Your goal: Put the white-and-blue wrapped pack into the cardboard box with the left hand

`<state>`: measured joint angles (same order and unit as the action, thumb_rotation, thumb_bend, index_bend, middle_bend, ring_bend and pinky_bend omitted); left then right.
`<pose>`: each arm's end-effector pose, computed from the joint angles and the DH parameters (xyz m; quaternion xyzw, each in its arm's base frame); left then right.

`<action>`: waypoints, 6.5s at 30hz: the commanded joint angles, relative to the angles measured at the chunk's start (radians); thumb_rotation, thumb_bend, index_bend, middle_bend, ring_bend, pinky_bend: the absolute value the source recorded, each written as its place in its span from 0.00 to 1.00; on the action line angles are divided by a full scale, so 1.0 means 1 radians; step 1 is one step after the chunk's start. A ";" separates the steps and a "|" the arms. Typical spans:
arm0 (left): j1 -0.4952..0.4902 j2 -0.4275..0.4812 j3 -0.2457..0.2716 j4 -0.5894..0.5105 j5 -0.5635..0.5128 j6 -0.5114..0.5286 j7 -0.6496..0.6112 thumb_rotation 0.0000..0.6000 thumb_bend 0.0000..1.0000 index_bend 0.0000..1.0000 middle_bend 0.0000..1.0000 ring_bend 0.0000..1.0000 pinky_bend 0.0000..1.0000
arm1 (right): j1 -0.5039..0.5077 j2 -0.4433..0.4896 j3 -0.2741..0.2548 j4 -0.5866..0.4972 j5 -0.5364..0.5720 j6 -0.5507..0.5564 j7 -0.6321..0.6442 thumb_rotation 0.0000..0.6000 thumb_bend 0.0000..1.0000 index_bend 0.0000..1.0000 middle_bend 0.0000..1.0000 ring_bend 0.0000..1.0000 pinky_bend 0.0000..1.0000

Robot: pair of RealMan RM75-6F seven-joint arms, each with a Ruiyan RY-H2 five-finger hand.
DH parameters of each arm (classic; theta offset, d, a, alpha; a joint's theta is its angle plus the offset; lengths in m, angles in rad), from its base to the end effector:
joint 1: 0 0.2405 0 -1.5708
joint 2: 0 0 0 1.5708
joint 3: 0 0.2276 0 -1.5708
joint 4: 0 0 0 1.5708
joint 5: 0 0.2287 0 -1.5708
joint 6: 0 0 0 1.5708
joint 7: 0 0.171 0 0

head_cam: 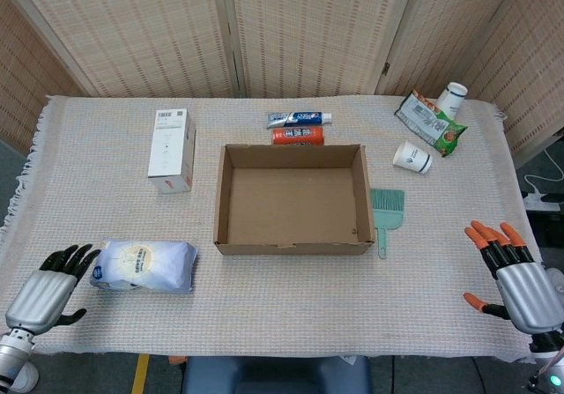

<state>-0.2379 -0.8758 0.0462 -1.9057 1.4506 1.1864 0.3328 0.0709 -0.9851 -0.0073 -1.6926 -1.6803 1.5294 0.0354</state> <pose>-0.2578 0.2108 0.1136 -0.7387 -0.3555 -0.2243 0.5269 -0.2665 -0.1875 0.1461 0.6489 -0.3534 0.4052 0.5384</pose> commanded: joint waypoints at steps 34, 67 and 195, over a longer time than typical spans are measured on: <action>-0.235 -0.249 -0.096 -0.018 -0.403 -0.158 0.300 1.00 0.18 0.00 0.00 0.00 0.11 | -0.003 0.017 0.010 0.002 0.010 0.013 0.033 1.00 0.00 0.05 0.03 0.00 0.00; -0.355 -0.143 -0.031 -0.089 -0.544 -0.135 0.413 1.00 0.23 0.52 0.62 0.56 0.65 | -0.003 0.022 0.019 0.001 0.025 0.011 0.040 1.00 0.00 0.05 0.03 0.00 0.00; -0.167 -0.219 -0.021 0.212 -0.101 0.388 -0.107 1.00 0.18 0.00 0.00 0.00 0.14 | 0.003 -0.016 -0.014 0.042 -0.031 -0.011 -0.026 1.00 0.00 0.06 0.03 0.00 0.00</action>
<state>-0.4139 -1.0962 0.0236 -1.6932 1.3580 1.5877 0.2341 0.0783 -1.0002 -0.0268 -1.6513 -1.7171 1.5091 0.0142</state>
